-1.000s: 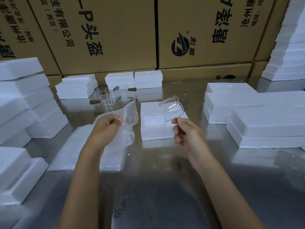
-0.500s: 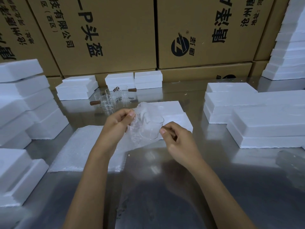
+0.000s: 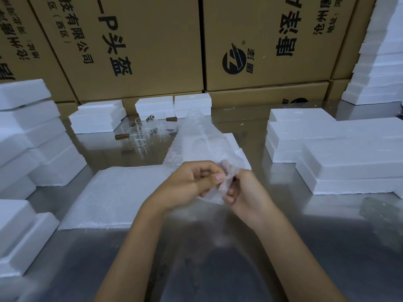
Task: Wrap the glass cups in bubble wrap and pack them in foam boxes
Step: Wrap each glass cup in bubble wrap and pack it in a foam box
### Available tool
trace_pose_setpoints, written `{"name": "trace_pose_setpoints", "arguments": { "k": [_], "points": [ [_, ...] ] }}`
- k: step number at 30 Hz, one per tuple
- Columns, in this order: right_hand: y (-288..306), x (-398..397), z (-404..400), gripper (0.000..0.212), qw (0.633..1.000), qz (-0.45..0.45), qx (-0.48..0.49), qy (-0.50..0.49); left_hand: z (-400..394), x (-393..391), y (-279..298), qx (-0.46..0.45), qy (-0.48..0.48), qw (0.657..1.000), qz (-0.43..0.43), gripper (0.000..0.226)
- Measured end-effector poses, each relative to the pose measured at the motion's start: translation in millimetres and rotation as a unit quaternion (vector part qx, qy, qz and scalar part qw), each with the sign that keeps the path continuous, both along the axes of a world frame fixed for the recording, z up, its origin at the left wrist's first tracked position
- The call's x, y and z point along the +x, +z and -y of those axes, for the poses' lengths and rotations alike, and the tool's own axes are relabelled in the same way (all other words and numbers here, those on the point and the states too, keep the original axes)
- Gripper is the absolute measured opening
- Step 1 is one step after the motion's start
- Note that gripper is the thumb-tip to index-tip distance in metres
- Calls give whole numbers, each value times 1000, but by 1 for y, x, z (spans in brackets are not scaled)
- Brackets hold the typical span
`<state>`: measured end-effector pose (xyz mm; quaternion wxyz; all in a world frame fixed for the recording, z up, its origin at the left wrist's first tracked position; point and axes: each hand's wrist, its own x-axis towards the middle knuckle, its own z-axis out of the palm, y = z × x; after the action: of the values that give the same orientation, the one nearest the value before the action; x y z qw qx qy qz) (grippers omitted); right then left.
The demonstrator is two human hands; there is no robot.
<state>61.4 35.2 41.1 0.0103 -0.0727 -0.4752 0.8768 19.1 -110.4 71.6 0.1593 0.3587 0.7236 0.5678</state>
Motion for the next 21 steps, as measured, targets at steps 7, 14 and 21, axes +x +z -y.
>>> {"name": "trace_pose_setpoints", "arguments": {
  "k": [7, 14, 21],
  "points": [
    [10, 6, -4, 38, 998, -35, -22, 51, 0, 5, 2, 31, -70, 994, 79, 12],
    [2, 8, -7, 36, 995, -13, -103, 10, 14, -14, 7, 64, 401, 899, -166, 23],
    [7, 11, -3, 20, 990, -37, -111, 80, 12, -20, -5, 79, 293, 952, -39, 21]
  ]
}}
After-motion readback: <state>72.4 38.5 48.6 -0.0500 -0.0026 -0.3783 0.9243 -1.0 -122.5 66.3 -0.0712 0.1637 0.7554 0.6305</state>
